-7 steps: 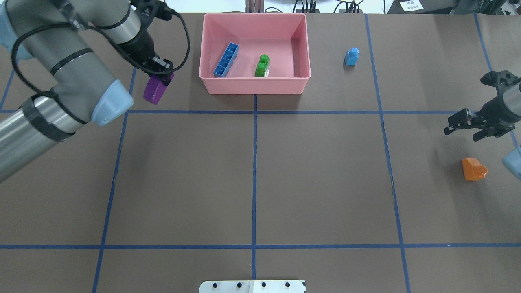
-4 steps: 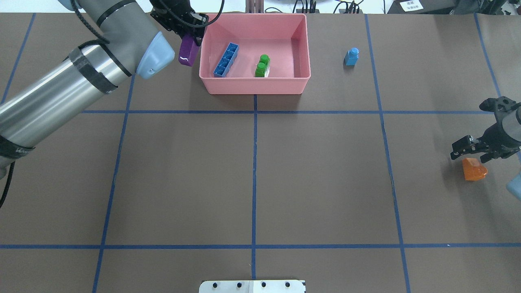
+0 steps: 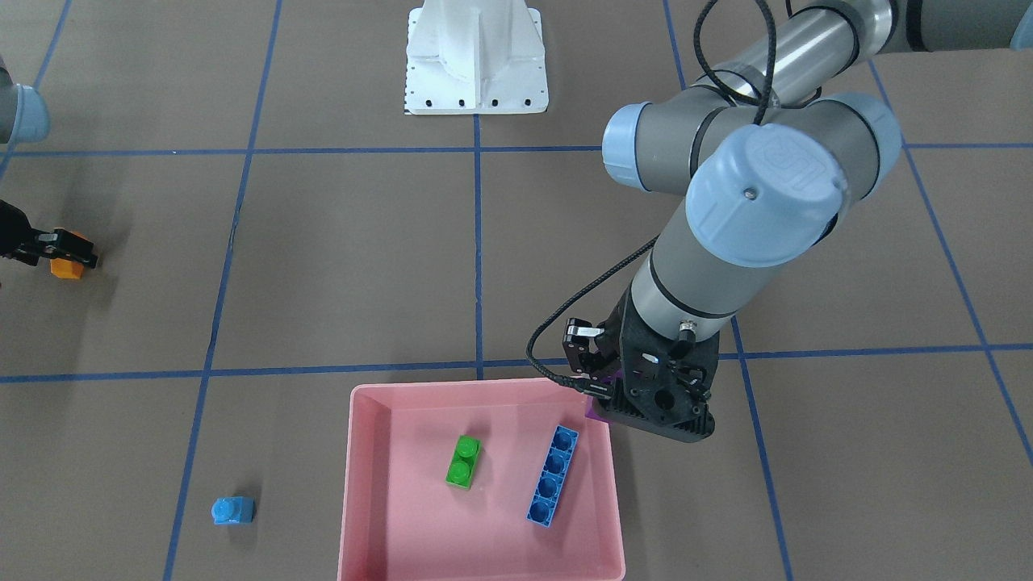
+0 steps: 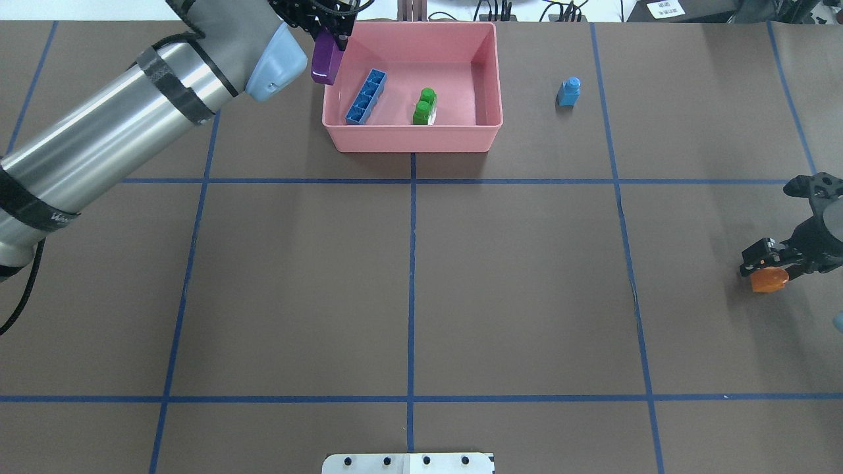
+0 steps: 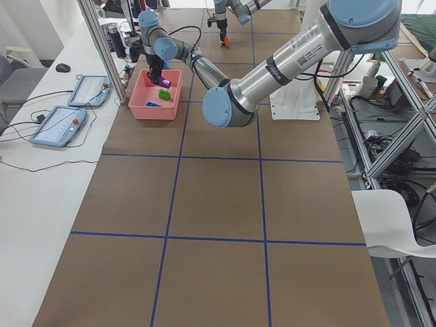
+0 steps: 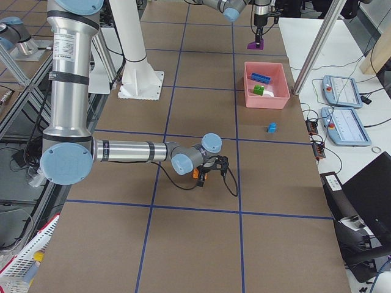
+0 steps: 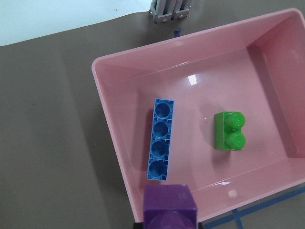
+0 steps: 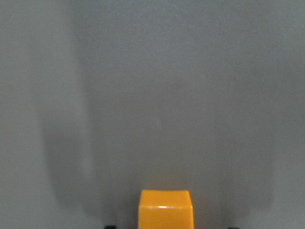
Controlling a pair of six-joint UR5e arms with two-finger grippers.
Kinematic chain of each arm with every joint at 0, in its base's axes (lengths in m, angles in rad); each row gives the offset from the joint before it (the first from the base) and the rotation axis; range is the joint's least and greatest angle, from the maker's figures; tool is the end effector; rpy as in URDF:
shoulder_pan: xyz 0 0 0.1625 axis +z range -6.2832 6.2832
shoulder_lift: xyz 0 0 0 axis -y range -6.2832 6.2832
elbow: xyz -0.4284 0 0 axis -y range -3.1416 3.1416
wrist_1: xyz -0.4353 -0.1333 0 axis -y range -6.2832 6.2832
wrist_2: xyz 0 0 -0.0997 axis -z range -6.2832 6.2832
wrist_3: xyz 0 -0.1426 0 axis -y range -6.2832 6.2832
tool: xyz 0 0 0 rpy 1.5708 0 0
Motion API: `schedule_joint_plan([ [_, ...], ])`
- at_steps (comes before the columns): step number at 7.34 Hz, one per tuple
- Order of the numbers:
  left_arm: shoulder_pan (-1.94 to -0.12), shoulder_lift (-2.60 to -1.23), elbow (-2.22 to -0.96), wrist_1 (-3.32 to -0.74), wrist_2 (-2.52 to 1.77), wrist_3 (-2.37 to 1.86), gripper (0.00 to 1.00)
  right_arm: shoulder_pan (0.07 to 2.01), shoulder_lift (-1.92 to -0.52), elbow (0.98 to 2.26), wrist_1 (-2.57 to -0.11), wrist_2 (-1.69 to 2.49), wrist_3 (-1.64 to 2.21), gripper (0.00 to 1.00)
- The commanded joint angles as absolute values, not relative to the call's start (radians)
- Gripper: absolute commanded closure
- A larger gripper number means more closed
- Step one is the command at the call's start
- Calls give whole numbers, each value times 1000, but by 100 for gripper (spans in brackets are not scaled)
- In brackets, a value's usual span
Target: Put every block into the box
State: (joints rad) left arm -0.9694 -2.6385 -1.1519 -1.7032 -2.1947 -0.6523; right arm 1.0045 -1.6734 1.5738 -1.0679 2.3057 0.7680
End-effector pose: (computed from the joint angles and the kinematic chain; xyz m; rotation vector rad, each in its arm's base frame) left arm 0.4535 -0.7493 0.1180 0.2644 0.9211 0.1966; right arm -0.2485 -0.4611 0.6901 -0.1459 -0.8068 0.0421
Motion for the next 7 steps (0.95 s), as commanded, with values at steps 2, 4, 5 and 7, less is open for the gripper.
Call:
schedule_joint_plan([
  [2,-965,-2739,-907,-1922,-2079,-733,100,1029,-1672,1643,-1128,2341,770,100],
  [4,-942,-2807,-725,-2084,-2028,-784,100,1045,-1649,1760,-1301,2350,770,100],
  [5,-908,-2807,-695,-2126,-1952,-785,100,1060,-1529,1787,-1437,2352,770,100],
  [7,-888,-2806,-701,-2140,-1941,-790,0,1062,-1088,1671,-1787,2344,775,100],
])
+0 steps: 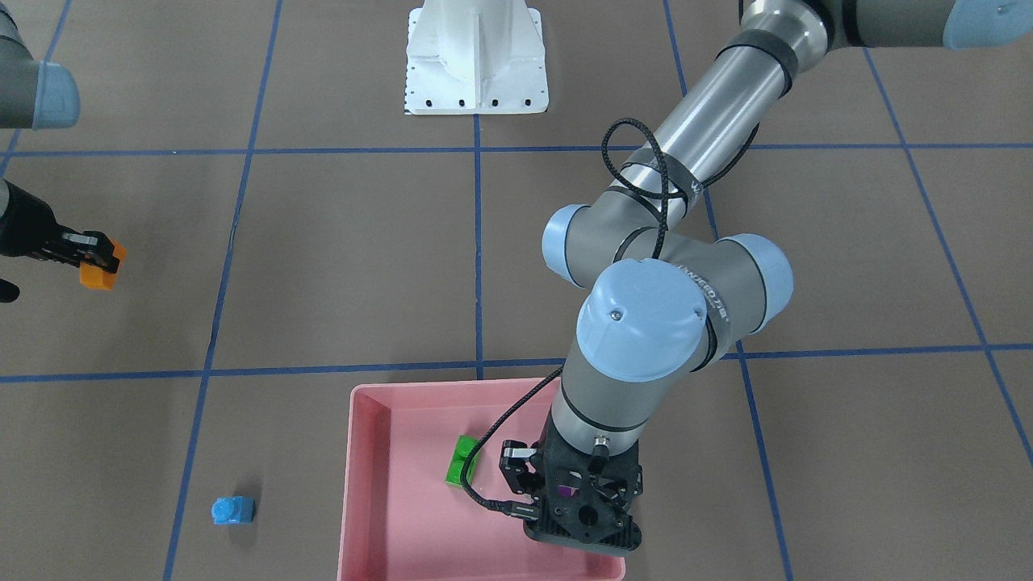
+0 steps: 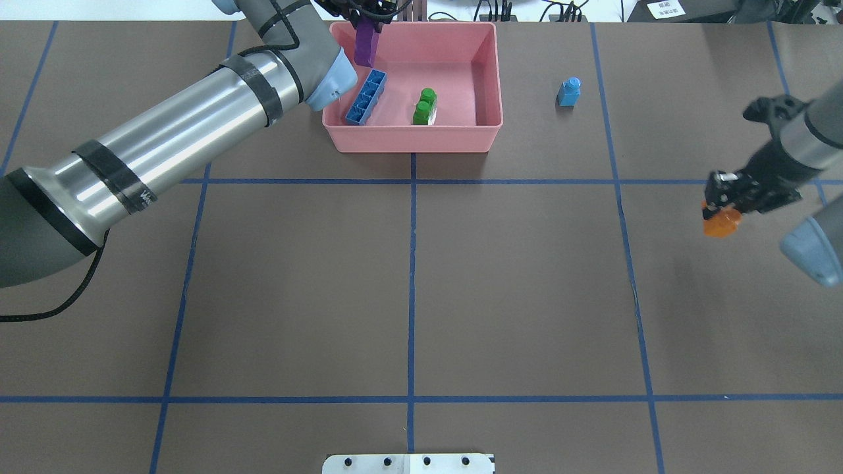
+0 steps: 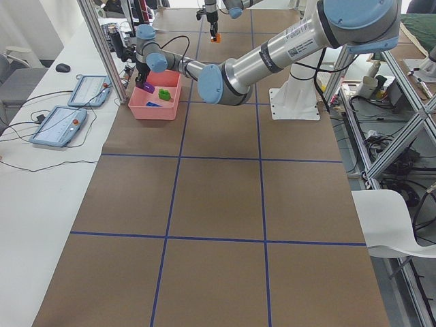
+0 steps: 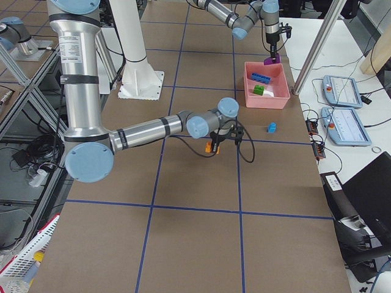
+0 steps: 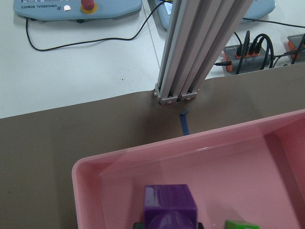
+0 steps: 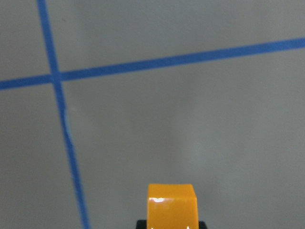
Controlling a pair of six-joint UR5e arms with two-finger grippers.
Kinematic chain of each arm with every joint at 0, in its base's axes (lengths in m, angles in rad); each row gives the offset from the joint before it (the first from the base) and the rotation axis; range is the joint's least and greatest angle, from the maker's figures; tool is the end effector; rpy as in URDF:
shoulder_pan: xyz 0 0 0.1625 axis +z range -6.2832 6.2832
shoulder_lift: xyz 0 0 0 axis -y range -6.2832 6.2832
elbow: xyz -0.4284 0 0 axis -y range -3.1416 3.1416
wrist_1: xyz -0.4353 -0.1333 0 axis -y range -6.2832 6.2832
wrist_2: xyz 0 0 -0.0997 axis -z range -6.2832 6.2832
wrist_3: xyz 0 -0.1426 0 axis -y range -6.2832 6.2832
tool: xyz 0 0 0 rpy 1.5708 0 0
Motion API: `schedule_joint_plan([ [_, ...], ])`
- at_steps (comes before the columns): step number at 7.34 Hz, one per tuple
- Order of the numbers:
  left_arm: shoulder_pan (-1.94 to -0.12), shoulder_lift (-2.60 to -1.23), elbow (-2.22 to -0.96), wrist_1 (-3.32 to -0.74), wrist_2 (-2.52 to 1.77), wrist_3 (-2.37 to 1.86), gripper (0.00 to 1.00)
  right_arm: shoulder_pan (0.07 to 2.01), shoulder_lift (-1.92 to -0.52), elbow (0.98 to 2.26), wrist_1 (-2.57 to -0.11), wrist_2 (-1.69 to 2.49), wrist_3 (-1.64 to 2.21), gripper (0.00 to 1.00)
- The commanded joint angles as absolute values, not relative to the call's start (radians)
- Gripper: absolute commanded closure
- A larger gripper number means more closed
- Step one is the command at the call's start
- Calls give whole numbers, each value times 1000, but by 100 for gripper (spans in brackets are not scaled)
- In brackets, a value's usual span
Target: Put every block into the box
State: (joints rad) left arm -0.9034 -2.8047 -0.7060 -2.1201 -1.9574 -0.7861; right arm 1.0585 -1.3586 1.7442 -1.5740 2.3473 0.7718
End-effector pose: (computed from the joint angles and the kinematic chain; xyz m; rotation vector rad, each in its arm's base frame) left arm 0.5415 -0.8156 0.1480 0.4385 0.8695 0.0683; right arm -0.2768 -0.5603 0.4747 -0.1685 -0.8310 0.0953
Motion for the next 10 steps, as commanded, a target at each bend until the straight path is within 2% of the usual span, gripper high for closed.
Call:
schedule_joint_plan([
  [1,-894,-2803,-721,-2137,-1940,-788,0,1062,-910,1528,-1820,2342,831,100],
  [3,-925,-2757,-825,-2100,-2007,-779,0,1052,-629,1195,-1673,2341,1009,100],
  [4,-960,-2690,-956,-2020,-2104,-776,0,1026,-555,1013,-1423,2333,1149,100],
  [5,-997,-2596,-1101,-1956,-2150,-772,0,1010,-517,902,-1219,2301,1325,100],
  [6,-1037,-2492,-1208,-1951,-2199,-734,0,971,-449,818,-1157,2234,1360,100],
  [7,-1081,-2373,-1307,-1951,-2244,-673,0,956,-387,739,-1137,2214,1362,21],
  [8,-1125,-2256,-1397,-1950,-2272,-614,0,936,-391,730,-1097,2179,1368,0],
  [10,-1280,-2108,-1451,-1921,-2327,-385,0,962,-399,730,-1097,2177,1362,0],
])
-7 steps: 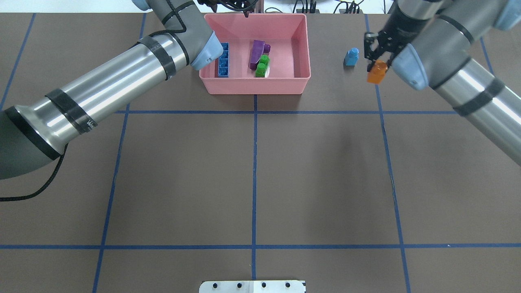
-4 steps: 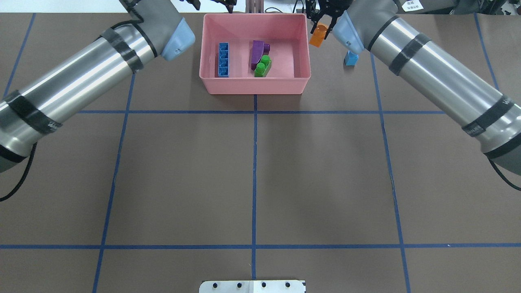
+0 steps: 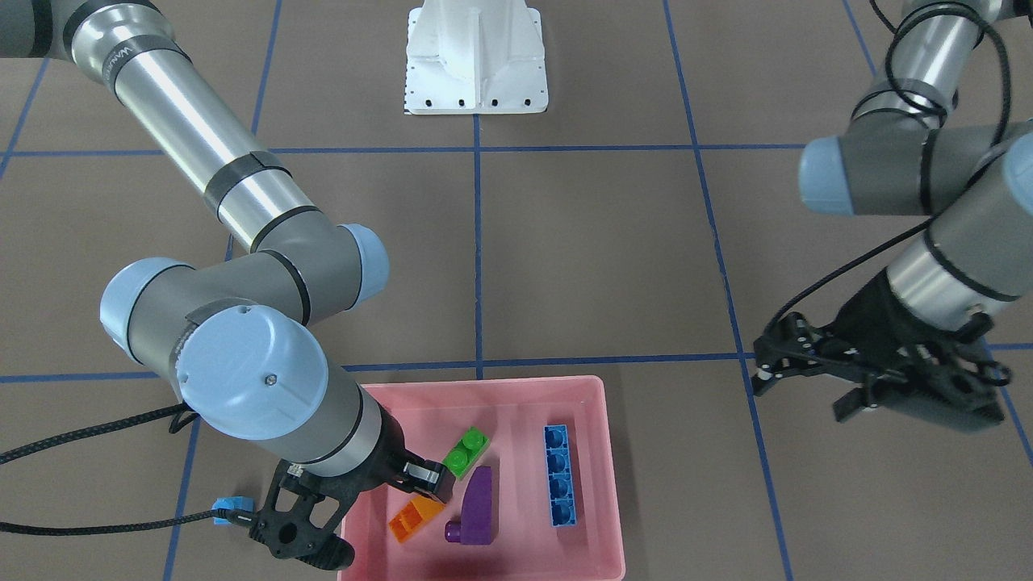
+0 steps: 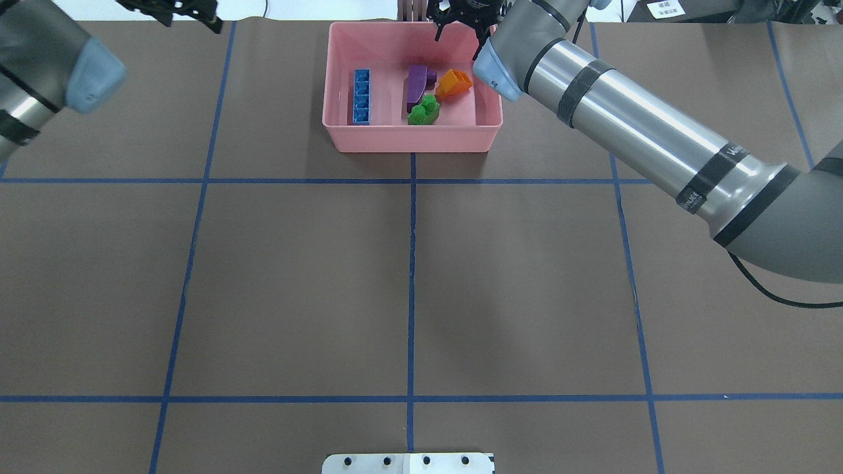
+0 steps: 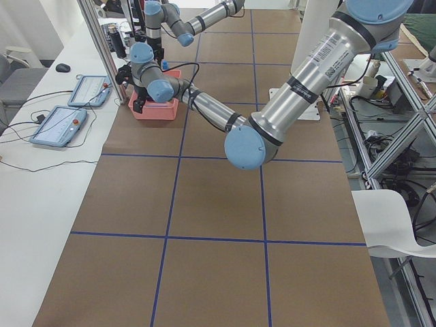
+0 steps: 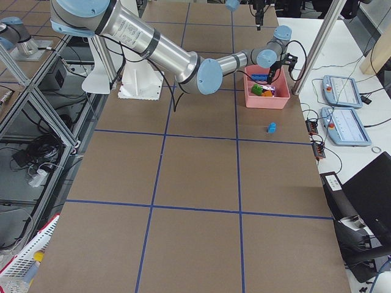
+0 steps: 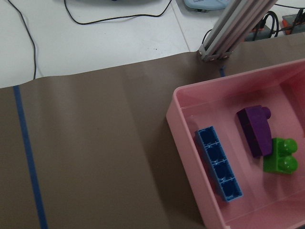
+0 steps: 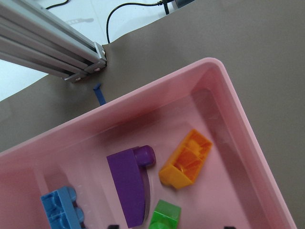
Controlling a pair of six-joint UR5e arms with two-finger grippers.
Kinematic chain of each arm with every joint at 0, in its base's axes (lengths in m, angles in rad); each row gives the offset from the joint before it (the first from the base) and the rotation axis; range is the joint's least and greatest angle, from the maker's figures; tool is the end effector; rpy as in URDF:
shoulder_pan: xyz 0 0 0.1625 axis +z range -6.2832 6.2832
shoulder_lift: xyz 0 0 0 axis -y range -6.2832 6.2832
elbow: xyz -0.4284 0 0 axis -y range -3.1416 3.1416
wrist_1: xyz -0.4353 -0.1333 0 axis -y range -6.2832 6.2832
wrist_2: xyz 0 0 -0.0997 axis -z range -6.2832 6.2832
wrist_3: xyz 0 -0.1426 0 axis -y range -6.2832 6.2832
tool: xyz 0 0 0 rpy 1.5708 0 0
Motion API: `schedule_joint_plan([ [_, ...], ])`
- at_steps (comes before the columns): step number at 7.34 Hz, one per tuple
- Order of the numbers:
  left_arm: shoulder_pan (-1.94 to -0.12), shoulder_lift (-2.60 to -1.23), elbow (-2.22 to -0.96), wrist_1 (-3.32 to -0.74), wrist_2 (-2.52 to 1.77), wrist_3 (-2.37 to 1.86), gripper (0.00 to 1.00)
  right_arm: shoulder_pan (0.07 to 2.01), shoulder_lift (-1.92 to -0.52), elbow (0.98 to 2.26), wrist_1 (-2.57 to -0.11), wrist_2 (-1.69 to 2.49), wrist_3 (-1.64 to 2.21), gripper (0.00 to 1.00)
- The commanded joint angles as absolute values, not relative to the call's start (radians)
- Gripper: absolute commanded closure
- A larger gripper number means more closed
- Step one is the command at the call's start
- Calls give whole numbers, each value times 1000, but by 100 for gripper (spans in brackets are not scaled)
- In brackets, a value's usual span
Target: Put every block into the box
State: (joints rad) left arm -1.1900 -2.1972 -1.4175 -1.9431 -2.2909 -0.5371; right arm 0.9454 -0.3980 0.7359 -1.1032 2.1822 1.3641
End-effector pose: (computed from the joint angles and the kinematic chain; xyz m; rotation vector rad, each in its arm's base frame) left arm 0.2553 -0.7433 0.3077 0.4233 0.9608 0.1624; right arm -0.5196 -0.8075 0.1932 -0.0600 -0.9742 0.4338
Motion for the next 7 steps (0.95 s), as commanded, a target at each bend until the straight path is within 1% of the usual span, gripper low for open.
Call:
schedule_joint_plan([
  [1,-1329,-2094,-1450,-1834,-2326,-248,0,1006,-423,730,-1100,2186,1330,0],
  [2,-1351,-2092,-1451,-1750,-2313,-156,0,1011,-481,730,-1100,2171,1236,0],
  [4,-1348,-2057,-1451,-1744,-2277,-137,0,1064,-561,729,-1104,2168,1042,0],
  [6,-1347,-2059,-1451,-1743,-2278,-137,0,1030,-613,727,-1091,2105,1017,0],
  [7,-1347,-2059,-1451,-1743,-2278,-137,0,994,-617,727,-1071,2055,1020,0],
])
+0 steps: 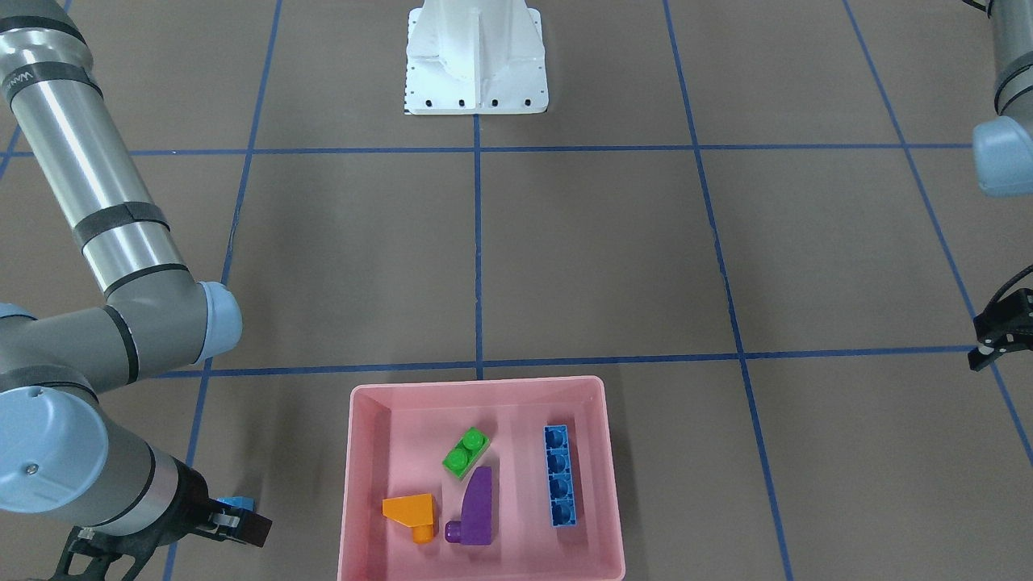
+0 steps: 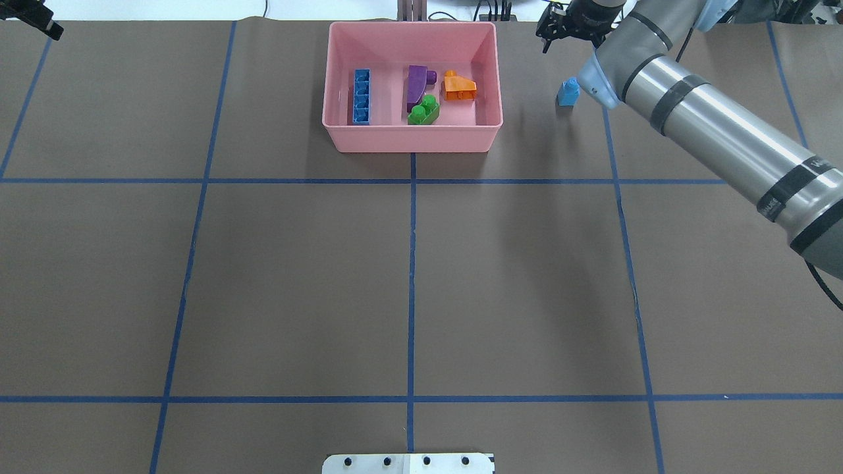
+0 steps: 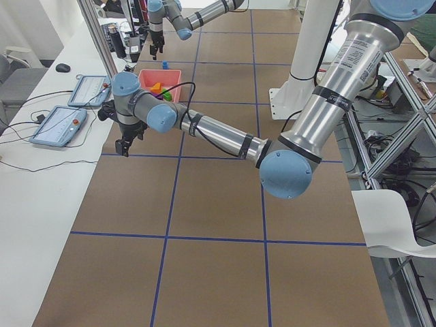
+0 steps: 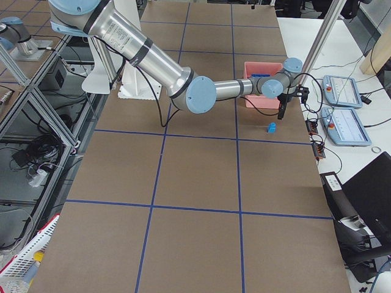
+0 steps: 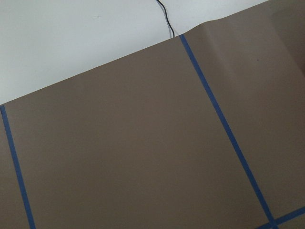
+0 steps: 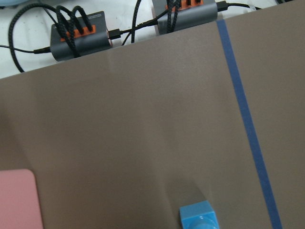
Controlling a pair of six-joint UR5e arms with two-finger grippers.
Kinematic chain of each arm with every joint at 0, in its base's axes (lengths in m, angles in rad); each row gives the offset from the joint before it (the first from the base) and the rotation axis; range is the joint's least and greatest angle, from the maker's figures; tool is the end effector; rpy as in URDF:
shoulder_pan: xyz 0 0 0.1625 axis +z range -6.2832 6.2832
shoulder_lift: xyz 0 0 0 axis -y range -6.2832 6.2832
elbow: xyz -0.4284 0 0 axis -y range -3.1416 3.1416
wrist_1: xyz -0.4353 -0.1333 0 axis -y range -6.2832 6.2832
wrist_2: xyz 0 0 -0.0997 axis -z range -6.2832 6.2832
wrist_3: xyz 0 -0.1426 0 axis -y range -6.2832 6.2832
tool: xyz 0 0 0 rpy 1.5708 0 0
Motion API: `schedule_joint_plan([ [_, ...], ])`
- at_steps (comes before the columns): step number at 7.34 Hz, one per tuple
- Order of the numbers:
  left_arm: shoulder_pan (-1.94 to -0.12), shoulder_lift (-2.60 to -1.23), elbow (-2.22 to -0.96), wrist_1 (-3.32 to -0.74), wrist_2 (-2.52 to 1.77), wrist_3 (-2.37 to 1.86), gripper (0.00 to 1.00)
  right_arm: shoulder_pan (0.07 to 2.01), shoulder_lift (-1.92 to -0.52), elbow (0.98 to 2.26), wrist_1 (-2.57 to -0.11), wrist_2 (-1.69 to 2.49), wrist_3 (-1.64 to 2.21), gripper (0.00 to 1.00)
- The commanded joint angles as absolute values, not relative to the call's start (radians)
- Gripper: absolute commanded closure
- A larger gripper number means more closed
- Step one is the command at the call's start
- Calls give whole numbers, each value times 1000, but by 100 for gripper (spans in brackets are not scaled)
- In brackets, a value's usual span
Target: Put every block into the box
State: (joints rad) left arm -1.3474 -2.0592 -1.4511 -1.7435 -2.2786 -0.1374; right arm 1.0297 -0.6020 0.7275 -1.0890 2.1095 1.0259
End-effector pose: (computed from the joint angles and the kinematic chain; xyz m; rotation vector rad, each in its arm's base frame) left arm 0.1262 -0.7387 0.4254 0.3868 0.7733 0.2721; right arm -0.4309 -0.8339 0.3942 0.0515 -0.7899 0.2958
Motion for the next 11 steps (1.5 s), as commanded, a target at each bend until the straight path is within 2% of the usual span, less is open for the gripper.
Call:
schedule_joint_plan([
  [1,-1348,-2056,-1453,-1743,-2278,-135,0,971,-620,727,-1069,2045,1017,0],
  [4,-1353,-2049,-1470,-1741,-2298,-135,0,963,-653,726,-1040,2028,969,0],
  [5,-1351,-1984,-1518,-1741,-2346,-135,0,963,-653,726,-1040,2026,971,28],
  [6,-1351,-1917,-1593,-1740,-2374,-135,0,962,-655,726,-1040,2025,968,99],
  [9,-1358,-1690,-1771,-1709,-2404,-137,0,968,-658,732,-1040,2025,936,100],
  [11,-1391,-1576,-1815,-1710,-2399,-130,0,1044,-650,805,-1083,2105,917,100],
])
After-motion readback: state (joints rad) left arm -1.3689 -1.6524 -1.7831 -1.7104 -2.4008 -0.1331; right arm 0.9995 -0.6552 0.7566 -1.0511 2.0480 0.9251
